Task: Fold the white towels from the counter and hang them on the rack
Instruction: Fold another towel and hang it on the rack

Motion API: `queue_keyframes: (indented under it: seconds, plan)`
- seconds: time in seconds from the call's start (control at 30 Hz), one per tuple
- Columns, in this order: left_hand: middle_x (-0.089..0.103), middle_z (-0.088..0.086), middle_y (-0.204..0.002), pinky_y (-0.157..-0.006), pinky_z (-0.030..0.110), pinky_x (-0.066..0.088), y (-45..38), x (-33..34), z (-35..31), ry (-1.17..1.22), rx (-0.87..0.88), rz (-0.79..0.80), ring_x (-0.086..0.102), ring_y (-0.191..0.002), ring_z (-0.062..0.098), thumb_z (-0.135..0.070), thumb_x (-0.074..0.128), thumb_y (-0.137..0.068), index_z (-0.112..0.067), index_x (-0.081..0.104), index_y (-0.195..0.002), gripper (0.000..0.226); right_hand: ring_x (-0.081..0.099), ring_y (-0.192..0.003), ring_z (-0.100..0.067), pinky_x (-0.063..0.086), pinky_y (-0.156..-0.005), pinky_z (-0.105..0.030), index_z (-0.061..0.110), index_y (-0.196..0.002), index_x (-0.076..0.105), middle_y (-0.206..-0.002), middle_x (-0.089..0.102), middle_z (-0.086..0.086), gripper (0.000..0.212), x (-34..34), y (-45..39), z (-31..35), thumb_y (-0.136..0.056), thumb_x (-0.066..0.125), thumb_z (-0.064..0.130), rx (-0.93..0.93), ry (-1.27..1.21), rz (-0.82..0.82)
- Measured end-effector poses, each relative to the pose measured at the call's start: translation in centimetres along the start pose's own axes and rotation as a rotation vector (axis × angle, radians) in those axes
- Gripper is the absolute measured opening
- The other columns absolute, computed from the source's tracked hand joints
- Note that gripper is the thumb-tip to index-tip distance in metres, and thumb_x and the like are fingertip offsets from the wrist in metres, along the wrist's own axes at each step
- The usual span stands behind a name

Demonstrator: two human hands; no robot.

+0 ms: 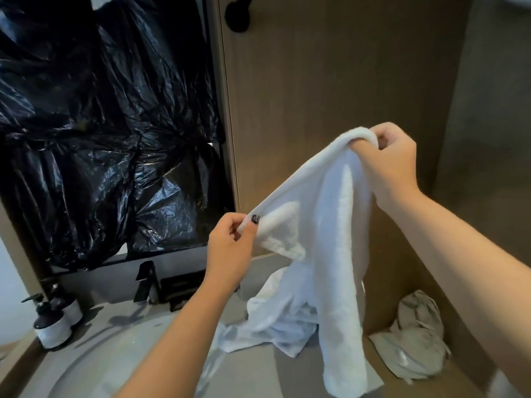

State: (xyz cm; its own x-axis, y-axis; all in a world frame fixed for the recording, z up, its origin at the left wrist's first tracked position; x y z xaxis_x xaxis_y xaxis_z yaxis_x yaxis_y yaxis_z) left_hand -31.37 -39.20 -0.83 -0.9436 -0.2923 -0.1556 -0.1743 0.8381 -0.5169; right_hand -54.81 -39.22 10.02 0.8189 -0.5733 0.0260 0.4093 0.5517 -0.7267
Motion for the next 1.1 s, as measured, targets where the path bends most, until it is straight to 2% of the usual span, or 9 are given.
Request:
queue_keyframes:
  seconds: [0.17,0.3,0.4,0.47,0.57,0.7,0.83,0.9,1.1]
  plan:
    - [0.063,0.013,-0.097,-0.078,0.041,0.051,0.6,2.5,-2.0,0.244,-0.11,-0.062,0.058,-0.084,0.021,-0.037,0.051,-0.1,-0.012,0.058,-0.1,0.026,0.059,-0.073,-0.001,0.051,-0.063,-0.013,0.015,-0.085,0.063,-0.079,0.06,0.008,0.01,-3.0,-0.4,2.4,-0.089,0.067,0.023,-0.016,0.03,0.042]
    - [0.072,0.003,-0.096,-0.08,0.036,0.056,1.3,3.5,-3.0,0.546,-0.345,0.016,0.068,-0.087,0.017,-0.033,0.042,-0.105,-0.012,0.063,-0.11,0.03,0.064,-0.077,-0.022,0.051,-0.06,-0.022,0.011,-0.079,0.067,-0.08,0.065,-0.006,0.013,-4.7,1.6,2.0,-0.085,0.073,0.021,0.156,0.086,0.621]
    - [0.065,0.003,-0.11,-0.095,0.044,0.051,2.0,4.3,-2.3,0.473,-0.395,0.036,0.062,-0.101,0.02,-0.034,0.051,-0.101,-0.012,0.059,-0.124,0.033,0.061,-0.071,-0.022,0.046,-0.056,-0.022,0.013,-0.073,0.069,-0.08,0.064,-0.012,0.012,-5.8,4.0,0.1,-0.068,0.077,0.019,0.293,-0.085,0.881]
    - [0.066,0.004,-0.114,-0.094,0.045,0.053,2.5,5.0,-1.7,0.448,-0.423,0.033,0.063,-0.104,0.022,-0.035,0.052,-0.1,-0.013,0.057,-0.128,0.035,0.058,-0.069,-0.02,0.043,-0.056,-0.024,0.015,-0.069,0.067,-0.076,0.062,-0.012,0.007,-6.5,5.2,-1.3,-0.066,0.072,0.01,0.371,-0.196,0.903]
    - [0.055,0.0,-0.08,-0.061,0.027,0.045,3.2,6.2,-1.6,0.45,-0.453,0.026,0.053,-0.069,0.015,-0.024,0.05,-0.101,0.007,0.045,-0.131,0.043,0.051,-0.056,-0.01,0.038,-0.052,-0.02,0.021,-0.055,0.057,-0.061,0.054,-0.001,0.022,-7.9,6.3,-3.0,-0.066,0.067,0.004,0.451,-0.269,0.843]
    - [0.056,-0.005,-0.084,-0.062,0.023,0.041,5.1,7.0,-4.0,0.406,-0.407,0.042,0.051,-0.071,0.009,-0.033,0.06,-0.096,-0.007,0.06,-0.113,0.031,0.046,-0.053,-0.009,0.038,-0.05,-0.019,0.019,-0.053,0.049,-0.056,0.048,0.001,0.034,-10.0,6.3,-4.5,-0.073,0.071,0.002,0.467,-0.213,0.731]
    - [0.063,-0.021,-0.095,-0.065,0.007,0.044,7.9,8.0,-7.3,-0.133,-0.016,0.583,0.058,-0.08,-0.006,-0.063,0.077,-0.066,-0.035,0.067,-0.106,0.05,0.041,-0.051,-0.005,0.035,-0.049,-0.017,0.018,-0.057,0.047,-0.054,0.047,0.008,0.037,-12.1,5.3,-5.4,-0.074,0.068,-0.008,0.298,-0.021,0.704]
    - [0.066,-0.019,-0.094,-0.074,0.014,0.049,8.6,9.4,-7.5,-0.388,0.021,0.714,0.059,-0.085,-0.006,-0.068,0.081,-0.056,-0.044,0.067,-0.102,0.053,0.032,-0.052,-0.006,0.028,-0.049,-0.018,0.016,-0.058,0.042,-0.055,0.04,0.007,0.038,-13.0,4.9,-5.7,-0.07,0.061,-0.014,0.209,0.055,0.72]
    - [0.067,-0.008,-0.06,-0.052,0.015,0.036,8.4,11.4,-7.9,-0.439,0.135,0.559,0.055,-0.056,0.004,-0.042,0.07,-0.086,-0.024,0.07,-0.066,0.027,0.029,-0.049,-0.004,0.024,-0.049,-0.014,0.017,-0.056,0.039,-0.05,0.037,0.015,0.038,-16.0,3.4,-6.2,-0.071,0.069,-0.002,0.055,0.229,0.887]
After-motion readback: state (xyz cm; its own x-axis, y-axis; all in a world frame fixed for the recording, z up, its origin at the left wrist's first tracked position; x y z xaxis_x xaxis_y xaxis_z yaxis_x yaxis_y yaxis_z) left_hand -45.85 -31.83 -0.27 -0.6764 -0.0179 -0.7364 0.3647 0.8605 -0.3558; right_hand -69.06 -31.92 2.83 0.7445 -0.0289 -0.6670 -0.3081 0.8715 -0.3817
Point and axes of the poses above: each hand's wrist, its own y-axis away from the middle knuckle, its own x-axis out of the palm, z = x × y, the point moved 1 cm from there along -y, towards the middle knuckle
